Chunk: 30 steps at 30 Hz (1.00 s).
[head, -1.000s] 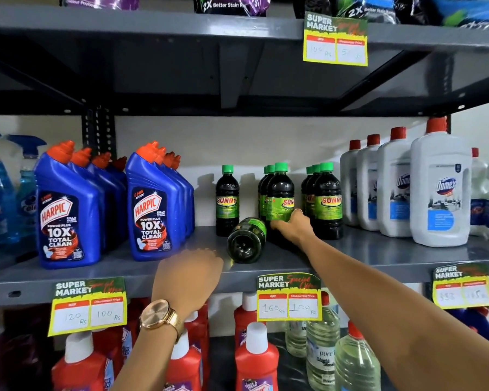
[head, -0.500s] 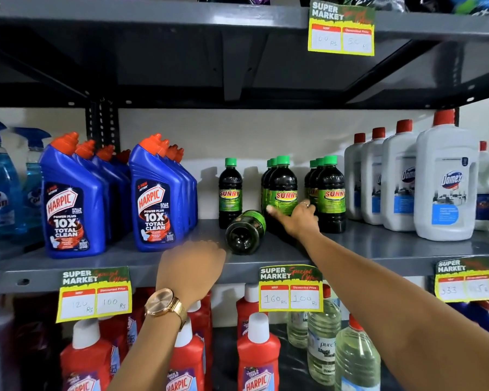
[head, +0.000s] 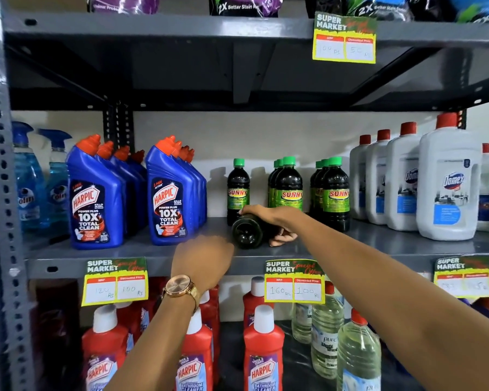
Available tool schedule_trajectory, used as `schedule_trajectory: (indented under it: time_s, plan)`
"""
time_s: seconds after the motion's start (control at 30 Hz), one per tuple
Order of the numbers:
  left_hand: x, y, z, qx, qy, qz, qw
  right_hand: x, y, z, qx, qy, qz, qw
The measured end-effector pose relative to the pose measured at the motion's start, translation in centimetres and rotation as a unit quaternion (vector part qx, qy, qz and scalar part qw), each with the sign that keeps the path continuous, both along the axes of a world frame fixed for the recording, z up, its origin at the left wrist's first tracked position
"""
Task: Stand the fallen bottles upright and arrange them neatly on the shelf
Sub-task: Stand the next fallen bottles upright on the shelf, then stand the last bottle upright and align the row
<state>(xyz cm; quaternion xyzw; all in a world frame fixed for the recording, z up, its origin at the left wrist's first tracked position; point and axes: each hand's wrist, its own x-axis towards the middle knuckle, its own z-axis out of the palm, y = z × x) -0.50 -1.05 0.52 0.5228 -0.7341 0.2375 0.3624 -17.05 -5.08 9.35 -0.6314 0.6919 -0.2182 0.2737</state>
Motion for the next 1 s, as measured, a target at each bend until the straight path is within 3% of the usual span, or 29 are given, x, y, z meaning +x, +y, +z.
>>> schedule_trajectory:
  time_s: [0.13, 0.3, 0.4, 0.5, 0.6, 0.77, 1.0]
  plan:
    - [0.0, 0.2, 0.0, 0.010, 0.011, -0.012, 1.000, -0.2, -0.1, -1.2, 0.005, -0.131, -0.043, 0.990]
    - [-0.1, 0.1, 0.0, 0.008, 0.011, -0.004, 1.000, -1.2, -1.0, -2.9, -0.156, -0.262, -0.026, 0.952]
    - [-0.2, 0.2, 0.0, 0.008, 0.017, 0.004, 1.000, -0.6, -1.9, -2.8, -0.282, -0.226, -0.044, 0.931]
    - [-0.2, 0.4, 0.0, 0.003, 0.020, 0.009, 1.000, 0.4, -2.9, -2.4, -0.334, -0.120, -0.055, 0.933]
    - [-0.2, 0.4, 0.1, 0.003, 0.022, 0.011, 1.000, 1.3, -3.8, -2.3, -0.340, -0.055, -0.061, 0.937]
    - [-0.3, 0.4, 0.2, 0.017, 0.025, 0.010, 0.999, 2.8, -5.1, -2.3, -0.317, -0.033, -0.083, 0.944]
    - [-0.4, 0.6, 0.1, 0.007, 0.037, 0.013, 0.999, 2.4, -6.0, -3.2, -0.266, -0.246, -0.013, 0.932]
